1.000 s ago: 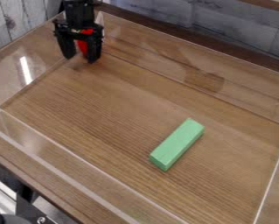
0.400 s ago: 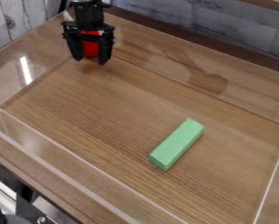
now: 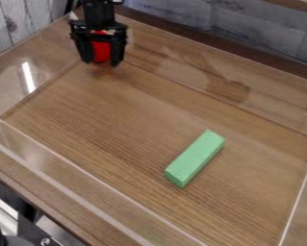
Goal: Move the red fruit to the left
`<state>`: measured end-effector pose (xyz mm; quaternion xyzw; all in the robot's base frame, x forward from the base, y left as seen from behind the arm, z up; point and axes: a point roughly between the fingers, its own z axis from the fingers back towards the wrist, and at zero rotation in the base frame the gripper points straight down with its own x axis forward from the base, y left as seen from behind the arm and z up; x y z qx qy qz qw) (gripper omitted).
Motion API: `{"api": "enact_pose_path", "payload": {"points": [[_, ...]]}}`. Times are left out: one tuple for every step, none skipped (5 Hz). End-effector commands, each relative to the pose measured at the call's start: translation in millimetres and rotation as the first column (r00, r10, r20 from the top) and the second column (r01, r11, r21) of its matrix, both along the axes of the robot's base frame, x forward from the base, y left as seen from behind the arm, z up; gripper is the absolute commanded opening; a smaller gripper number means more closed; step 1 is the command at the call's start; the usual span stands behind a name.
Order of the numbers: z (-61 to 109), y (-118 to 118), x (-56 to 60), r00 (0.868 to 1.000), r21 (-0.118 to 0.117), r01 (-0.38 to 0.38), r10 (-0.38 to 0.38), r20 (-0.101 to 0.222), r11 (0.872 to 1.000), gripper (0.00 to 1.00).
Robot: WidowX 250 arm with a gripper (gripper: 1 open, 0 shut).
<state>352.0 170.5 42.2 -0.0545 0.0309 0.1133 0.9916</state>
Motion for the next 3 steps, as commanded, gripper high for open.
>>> {"api": "enact_pose_path", "payload": {"points": [[18.7,-2.1,17.0,0.999,0.040,0.006,-0.007,0.040,0.999,1.00],[18.5,-7.3,21.9,1.000,0.038,0.005,-0.006,0.026,0.999,1.00],[35.5,-1.0,20.0,0.999,0.033,-0.035,0.034,0.023,0.999,1.00]]}}
